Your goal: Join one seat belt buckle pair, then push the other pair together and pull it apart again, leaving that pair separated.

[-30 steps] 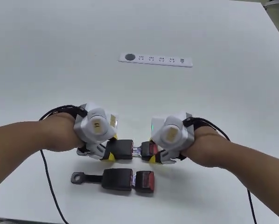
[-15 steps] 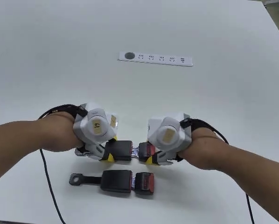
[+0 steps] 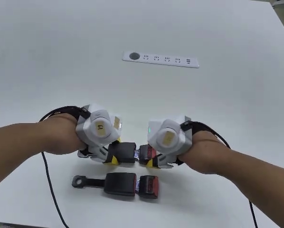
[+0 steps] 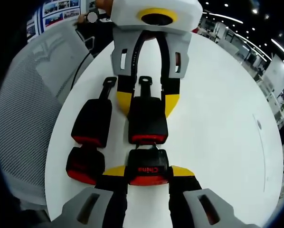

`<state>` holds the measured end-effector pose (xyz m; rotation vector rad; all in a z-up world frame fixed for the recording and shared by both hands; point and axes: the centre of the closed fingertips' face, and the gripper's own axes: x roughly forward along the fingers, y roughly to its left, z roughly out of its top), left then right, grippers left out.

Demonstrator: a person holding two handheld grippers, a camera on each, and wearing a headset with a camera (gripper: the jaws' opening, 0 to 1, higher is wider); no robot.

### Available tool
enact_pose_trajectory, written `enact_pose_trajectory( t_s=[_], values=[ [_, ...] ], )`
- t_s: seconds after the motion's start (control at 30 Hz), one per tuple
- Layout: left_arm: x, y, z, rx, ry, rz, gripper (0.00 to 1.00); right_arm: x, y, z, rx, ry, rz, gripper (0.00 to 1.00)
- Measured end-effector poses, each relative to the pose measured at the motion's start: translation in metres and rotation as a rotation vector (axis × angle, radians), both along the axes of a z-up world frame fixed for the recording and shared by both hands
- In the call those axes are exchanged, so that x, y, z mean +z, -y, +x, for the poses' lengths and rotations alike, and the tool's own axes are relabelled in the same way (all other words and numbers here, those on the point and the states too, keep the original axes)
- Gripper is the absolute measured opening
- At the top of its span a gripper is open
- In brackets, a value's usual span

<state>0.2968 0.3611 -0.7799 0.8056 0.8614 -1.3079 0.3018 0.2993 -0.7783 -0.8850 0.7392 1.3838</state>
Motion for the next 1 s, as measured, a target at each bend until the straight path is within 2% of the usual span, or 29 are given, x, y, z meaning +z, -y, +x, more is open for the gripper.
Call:
enact_pose_trajectory(
  t_s=[0.6,0.8,1.0],
  values=[
    [-0.002,-0.001,0.002,0.014,-0.005,-0.001,0.32,0.000,0.001,0.001,-0.005,0.004,0.000,0.30],
    [-0.002,-0.002,0.003,0.010,-0.007,-0.004,0.33,0.001,0.010,0.001,-0.009,0.007,-0.015,0.30],
    [-0.003,-0.003,0.004,0.012,-0.007,-0.018,0.33,0.001,0.013,0.003,-0.017,0.003,-0.002,0.30]
  ],
)
